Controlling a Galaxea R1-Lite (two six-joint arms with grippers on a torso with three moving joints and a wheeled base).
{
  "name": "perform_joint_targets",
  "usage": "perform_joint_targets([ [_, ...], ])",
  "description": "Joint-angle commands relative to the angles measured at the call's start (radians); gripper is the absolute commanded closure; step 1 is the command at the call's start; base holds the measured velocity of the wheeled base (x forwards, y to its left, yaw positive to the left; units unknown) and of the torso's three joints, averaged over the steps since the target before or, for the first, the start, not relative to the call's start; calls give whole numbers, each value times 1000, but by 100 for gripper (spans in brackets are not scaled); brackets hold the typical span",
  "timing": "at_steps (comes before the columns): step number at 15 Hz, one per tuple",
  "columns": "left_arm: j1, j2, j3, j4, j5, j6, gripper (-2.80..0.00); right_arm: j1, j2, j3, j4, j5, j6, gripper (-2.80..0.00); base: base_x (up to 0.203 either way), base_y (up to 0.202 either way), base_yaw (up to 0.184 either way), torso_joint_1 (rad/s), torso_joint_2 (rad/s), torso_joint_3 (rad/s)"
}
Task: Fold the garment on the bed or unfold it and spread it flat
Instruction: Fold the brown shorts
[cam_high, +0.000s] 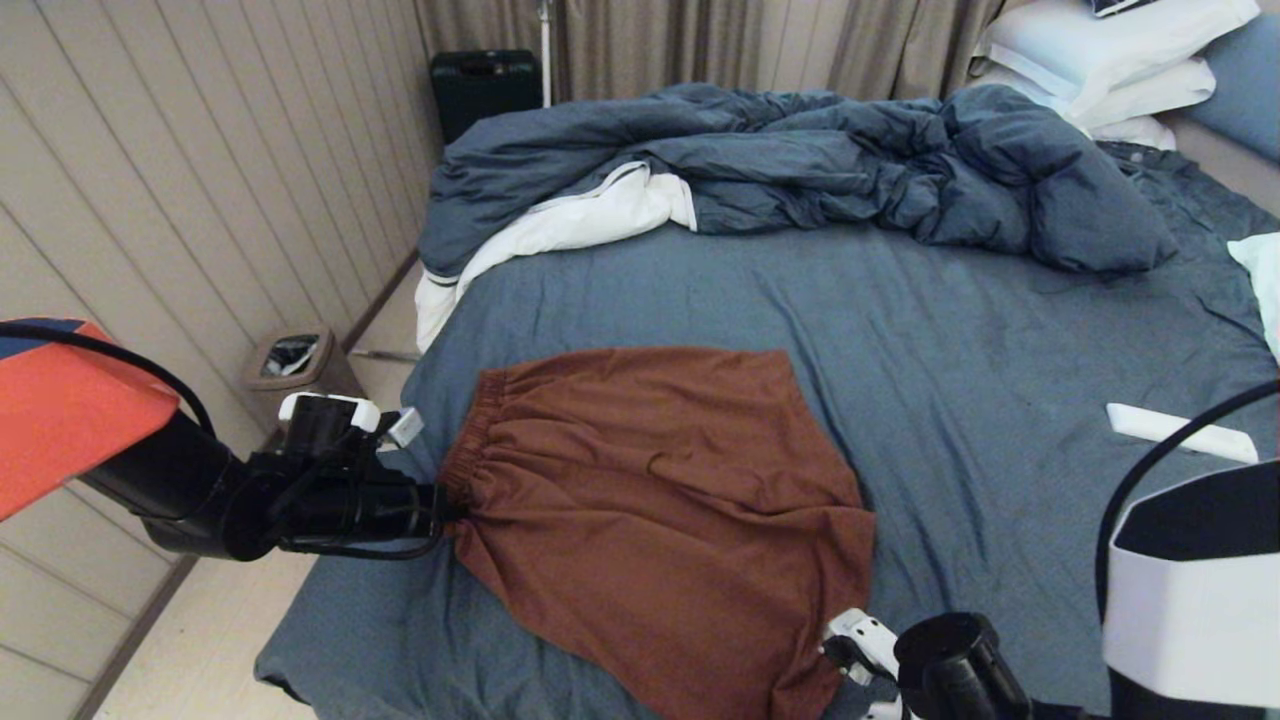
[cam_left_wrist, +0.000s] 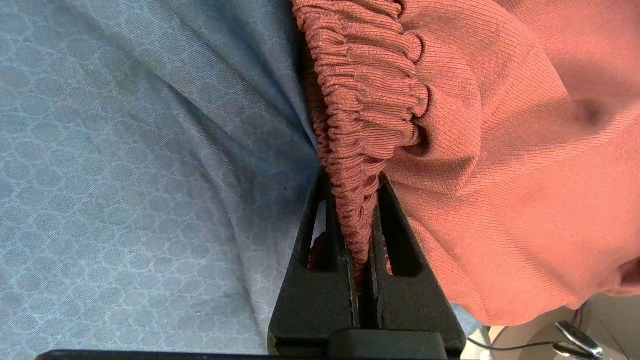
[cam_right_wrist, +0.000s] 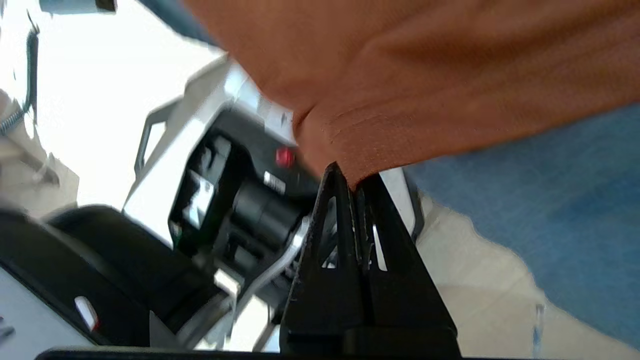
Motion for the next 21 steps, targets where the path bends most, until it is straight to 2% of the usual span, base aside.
perform_joint_targets([
  [1, 0, -11, 0, -3, -2, -2, 0, -21, -11, 10, -34, -1, 1, 0, 0, 0, 0, 0, 0, 0],
  [5, 3, -63, 24, -2, -3, -48, 0, -27, -59, 48, -35, 4, 10, 0, 0, 0, 0, 0, 0, 0],
  [7, 1, -88, 55, 2, -2, -57, 0, -15, -64, 81, -38, 6, 48, 0, 0, 0, 0, 0, 0, 0],
  [13, -55, -113, 229, -2, -6, -57, 0, -10, -134, 106, 51, 28, 78, 0, 0, 0, 0, 0, 0, 0],
  [18, -76, -152, 227, -1, -2, -59, 0, -30, -103, 106, 50, 62, 79, 0, 0, 0, 0, 0, 0, 0],
  [21, -73, -169, 172, 17, 2, -59, 0, -90, -113, 91, 51, 147, 79, 0, 0, 0, 0, 0, 0, 0],
])
